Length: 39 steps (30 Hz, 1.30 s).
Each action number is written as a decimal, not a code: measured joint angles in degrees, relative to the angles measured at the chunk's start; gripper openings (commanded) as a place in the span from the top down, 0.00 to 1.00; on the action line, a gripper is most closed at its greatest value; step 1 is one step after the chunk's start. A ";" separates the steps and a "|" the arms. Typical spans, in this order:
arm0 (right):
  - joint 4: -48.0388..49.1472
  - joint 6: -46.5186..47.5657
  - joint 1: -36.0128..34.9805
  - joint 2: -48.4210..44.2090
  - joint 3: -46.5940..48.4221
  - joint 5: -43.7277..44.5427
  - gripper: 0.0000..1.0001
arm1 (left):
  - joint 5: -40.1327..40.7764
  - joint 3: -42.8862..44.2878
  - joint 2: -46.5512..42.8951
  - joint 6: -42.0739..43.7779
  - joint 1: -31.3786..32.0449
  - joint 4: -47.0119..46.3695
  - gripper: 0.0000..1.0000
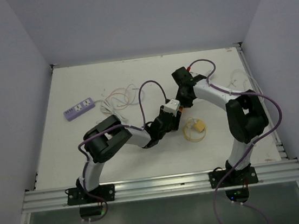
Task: Pull the plug off the socket
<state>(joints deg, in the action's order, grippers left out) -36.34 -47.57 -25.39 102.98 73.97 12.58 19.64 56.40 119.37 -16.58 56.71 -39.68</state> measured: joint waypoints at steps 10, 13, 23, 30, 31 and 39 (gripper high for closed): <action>0.15 -0.28 0.07 0.00 0.07 0.24 1.00 | 0.15 -0.07 0.63 -0.94 0.00 -1.36 1.00; -0.68 -0.28 0.04 0.00 0.85 0.35 1.00 | 0.02 -0.17 0.83 -1.77 0.00 -1.90 1.00; -6.03 -0.15 0.55 0.00 4.46 1.88 1.00 | -1.86 0.79 2.03 -5.29 0.00 -4.09 1.00; -6.27 -0.26 1.55 0.00 4.55 1.01 1.00 | -2.38 1.64 2.60 -5.84 0.00 -3.96 1.00; -6.25 -0.28 1.66 0.00 4.55 0.92 1.00 | -2.38 1.75 2.67 -5.90 0.00 -3.80 1.00; -7.21 -0.24 2.97 0.00 5.33 -0.20 1.00 | -2.38 3.37 3.30 -6.51 0.02 -2.51 1.00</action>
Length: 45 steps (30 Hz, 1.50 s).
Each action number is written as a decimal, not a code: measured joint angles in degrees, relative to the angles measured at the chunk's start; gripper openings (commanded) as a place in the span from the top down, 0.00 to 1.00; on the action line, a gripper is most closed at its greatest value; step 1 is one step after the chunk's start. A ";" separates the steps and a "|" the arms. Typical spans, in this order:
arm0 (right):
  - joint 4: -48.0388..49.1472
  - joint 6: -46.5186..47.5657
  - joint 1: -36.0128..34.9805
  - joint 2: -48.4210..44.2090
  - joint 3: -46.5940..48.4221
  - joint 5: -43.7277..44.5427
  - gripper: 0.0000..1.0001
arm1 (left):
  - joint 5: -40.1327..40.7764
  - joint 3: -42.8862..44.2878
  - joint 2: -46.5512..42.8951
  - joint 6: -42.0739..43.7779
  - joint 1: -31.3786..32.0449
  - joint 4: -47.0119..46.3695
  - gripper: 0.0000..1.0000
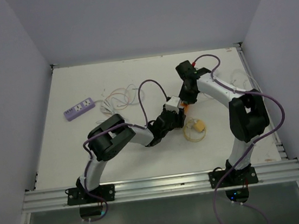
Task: Pull the plug off the socket
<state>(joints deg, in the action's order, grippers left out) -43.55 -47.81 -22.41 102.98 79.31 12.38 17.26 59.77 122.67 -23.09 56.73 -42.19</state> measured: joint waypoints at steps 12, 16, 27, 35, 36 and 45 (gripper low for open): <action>-8.11 0.04 -0.02 2.49 7.72 0.33 1.00 | 3.06 3.54 0.28 -0.15 0.81 4.17 1.00; -7.82 -0.15 0.00 3.50 7.78 0.31 1.00 | 5.05 3.82 0.28 -0.17 1.31 5.84 1.00; -6.93 -0.13 -0.46 6.43 8.22 0.17 1.00 | 7.87 5.86 0.26 0.11 1.84 11.78 1.00; -11.82 1.03 -1.14 9.20 15.04 1.55 1.00 | 9.11 8.17 1.03 -0.24 1.88 14.29 1.00; -12.33 1.01 -1.31 9.38 16.09 1.05 1.00 | 9.31 8.28 1.42 -0.07 1.86 14.49 1.00; -12.07 1.84 -4.22 10.49 19.98 0.15 1.00 | 10.10 8.76 1.66 0.15 1.92 14.88 1.00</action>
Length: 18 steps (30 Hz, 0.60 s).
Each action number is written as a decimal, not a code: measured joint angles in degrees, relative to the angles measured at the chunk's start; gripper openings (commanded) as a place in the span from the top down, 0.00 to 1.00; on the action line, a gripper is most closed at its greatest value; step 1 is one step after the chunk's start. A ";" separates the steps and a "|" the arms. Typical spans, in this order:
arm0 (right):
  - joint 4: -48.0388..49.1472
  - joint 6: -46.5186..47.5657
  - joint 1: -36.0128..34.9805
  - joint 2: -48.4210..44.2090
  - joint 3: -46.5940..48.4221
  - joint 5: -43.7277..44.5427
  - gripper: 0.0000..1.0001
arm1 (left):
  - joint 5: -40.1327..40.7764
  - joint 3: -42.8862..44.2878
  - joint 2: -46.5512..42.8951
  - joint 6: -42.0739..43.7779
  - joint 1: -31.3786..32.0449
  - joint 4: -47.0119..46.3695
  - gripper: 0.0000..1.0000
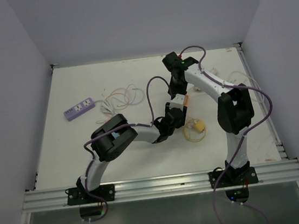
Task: Pull the plug off the socket
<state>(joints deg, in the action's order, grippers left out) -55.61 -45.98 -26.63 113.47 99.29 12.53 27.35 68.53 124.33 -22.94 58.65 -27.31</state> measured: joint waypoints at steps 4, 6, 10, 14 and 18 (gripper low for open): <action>-0.15 0.13 0.31 0.00 0.00 -0.07 1.00 | -0.09 -0.31 -0.07 -0.07 -0.02 -0.39 1.00; -0.61 0.39 0.83 -0.02 0.00 -0.13 1.00 | -0.24 -0.52 -0.15 -0.07 -0.02 -0.66 1.00; -0.98 1.20 2.67 -0.61 0.02 -0.13 1.00 | -0.59 -1.01 -0.37 -0.15 -0.11 -1.03 1.00; -1.42 2.01 5.09 -2.73 0.04 -0.07 1.00 | -1.16 -1.66 -0.72 -0.63 -0.42 -1.62 1.00; -2.29 2.89 7.02 -6.51 0.04 0.07 1.00 | -2.12 -3.34 -1.92 -2.05 -1.22 -2.01 1.00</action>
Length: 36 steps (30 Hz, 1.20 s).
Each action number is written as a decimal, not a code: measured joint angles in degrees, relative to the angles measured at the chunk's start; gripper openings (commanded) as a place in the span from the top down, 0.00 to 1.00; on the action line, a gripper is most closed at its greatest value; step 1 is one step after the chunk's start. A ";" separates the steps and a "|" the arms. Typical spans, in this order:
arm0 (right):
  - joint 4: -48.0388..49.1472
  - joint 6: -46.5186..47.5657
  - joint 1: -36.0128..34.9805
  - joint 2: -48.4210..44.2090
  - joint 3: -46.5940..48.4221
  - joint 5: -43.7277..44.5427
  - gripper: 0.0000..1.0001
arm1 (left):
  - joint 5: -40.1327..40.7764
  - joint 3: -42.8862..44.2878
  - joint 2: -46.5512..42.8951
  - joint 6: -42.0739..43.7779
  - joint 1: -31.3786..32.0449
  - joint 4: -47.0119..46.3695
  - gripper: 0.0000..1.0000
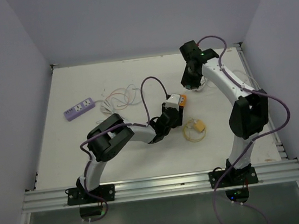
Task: Pull the plug off the socket
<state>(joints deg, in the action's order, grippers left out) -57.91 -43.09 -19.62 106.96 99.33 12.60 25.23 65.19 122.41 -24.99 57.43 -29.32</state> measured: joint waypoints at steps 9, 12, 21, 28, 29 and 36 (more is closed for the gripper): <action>2.38 2.27 0.02 -13.49 -10.84 -1.84 1.00 | -1.09 -2.80 -2.47 -2.95 -3.32 0.52 1.00; 3.02 2.93 0.02 -16.13 -17.94 -3.32 0.99 | -0.94 -2.97 -2.89 -2.97 -4.24 1.31 1.00; 6.58 4.92 -0.63 -16.57 -36.17 -8.28 0.89 | 0.44 -1.81 -3.06 -2.40 -4.50 4.39 0.96; 8.87 6.27 -3.50 -14.80 -36.65 -10.69 0.65 | 0.39 -1.62 -3.17 -1.97 -4.61 5.03 0.69; 9.11 6.38 -3.78 -14.40 -36.65 -10.73 0.58 | 0.24 -1.64 -3.26 -1.88 -4.66 5.18 0.65; 9.16 7.17 -4.04 -14.01 -35.85 -10.67 0.35 | -0.35 -1.70 -4.11 -1.79 -5.11 6.97 0.51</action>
<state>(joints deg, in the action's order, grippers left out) -48.75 -35.92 -23.66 92.95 63.48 1.93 24.88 63.48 118.30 -26.79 52.31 -22.35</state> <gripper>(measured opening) 0.583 0.553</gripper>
